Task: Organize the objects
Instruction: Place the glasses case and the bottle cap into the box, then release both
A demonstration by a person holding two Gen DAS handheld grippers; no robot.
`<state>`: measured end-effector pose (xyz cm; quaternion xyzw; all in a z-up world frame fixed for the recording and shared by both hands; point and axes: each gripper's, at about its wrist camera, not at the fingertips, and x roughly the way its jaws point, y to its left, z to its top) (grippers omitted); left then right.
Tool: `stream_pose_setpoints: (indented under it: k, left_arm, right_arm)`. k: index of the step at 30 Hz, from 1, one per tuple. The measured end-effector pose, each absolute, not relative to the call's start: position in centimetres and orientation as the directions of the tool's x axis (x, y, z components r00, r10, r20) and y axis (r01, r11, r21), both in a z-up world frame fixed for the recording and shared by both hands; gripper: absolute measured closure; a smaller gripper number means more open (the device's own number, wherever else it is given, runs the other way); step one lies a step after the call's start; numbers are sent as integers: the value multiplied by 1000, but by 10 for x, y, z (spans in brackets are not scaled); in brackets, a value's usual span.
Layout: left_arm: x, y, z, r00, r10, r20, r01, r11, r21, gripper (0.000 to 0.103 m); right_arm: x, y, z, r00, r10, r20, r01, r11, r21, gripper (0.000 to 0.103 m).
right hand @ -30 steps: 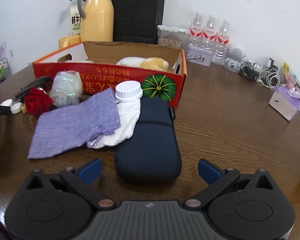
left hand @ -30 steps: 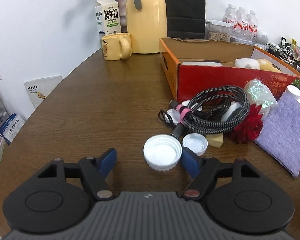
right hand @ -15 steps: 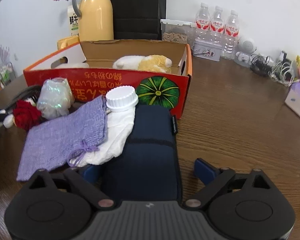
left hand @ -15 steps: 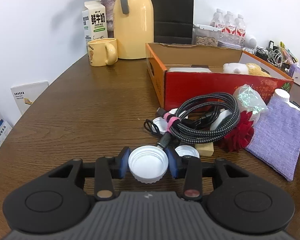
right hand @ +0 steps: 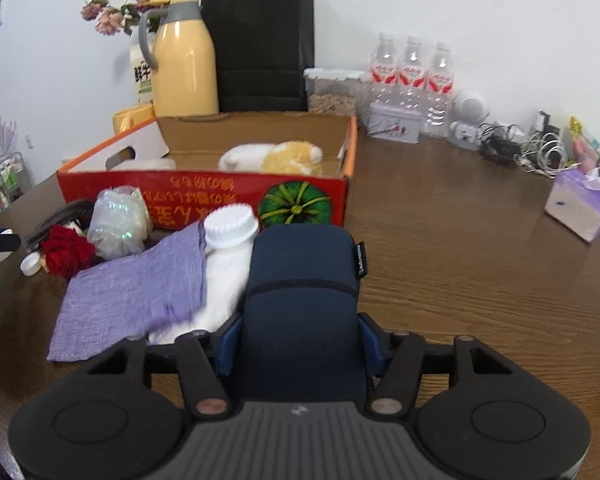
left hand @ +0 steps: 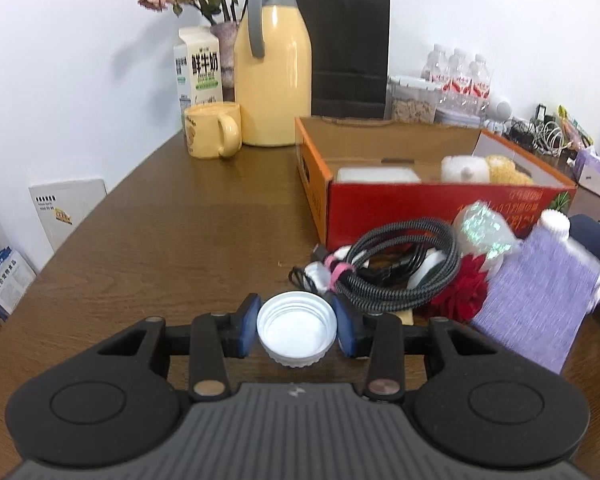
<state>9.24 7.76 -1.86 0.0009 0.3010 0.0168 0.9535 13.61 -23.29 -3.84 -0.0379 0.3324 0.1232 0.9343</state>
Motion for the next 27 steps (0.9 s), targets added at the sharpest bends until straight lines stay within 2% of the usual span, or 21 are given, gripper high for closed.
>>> stream_pose_setpoints:
  k: [9,16,21,27]
  left_arm:
    - [102,64,33,888,9,-461,6,1000,31,63]
    - [152,41,71,920,-31,-391,44,999,23,63]
    - [207,25,80,905,-66,-420,68,998,-11,63]
    - [275,7,65,854,-54,-517,65,998,2,63]
  right_arm:
    - [137,-228,9,815,232,-532,-288,957,-24,45]
    - [193,-196,43,829,273,-487,-328,944,-29,45]
    - [249,-170,47,808,284,-517,-339,941,-13,45]
    - [317,-149,29,759,244,-603,-313,950,-9,45]
